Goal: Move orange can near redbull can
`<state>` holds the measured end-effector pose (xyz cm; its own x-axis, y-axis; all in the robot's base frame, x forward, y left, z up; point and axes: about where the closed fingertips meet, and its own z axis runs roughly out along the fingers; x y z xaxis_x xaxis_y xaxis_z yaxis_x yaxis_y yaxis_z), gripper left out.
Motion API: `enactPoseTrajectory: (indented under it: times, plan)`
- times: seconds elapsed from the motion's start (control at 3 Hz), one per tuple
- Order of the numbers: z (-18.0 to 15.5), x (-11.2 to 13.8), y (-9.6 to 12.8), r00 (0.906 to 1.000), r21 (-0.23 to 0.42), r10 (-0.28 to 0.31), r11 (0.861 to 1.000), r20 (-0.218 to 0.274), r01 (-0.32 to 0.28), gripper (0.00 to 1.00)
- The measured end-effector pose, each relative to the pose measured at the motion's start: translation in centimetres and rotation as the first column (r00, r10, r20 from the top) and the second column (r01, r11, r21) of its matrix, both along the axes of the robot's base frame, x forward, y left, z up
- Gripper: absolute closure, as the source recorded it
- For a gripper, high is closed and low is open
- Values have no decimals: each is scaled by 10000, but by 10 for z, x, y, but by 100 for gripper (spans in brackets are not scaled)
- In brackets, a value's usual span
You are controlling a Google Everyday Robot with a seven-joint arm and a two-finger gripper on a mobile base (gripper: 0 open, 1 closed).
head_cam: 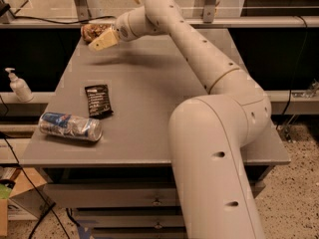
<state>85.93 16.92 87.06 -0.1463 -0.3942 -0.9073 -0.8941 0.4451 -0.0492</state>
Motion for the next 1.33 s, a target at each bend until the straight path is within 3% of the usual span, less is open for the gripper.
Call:
enactPoseTrajectory:
  times: [1.0, 1.33]
  plan:
    - [-11, 25, 15, 9999, -52, -60, 10000, 86, 60, 0]
    - [-16, 26, 17, 10000, -289, 20, 9996, -25, -20, 26]
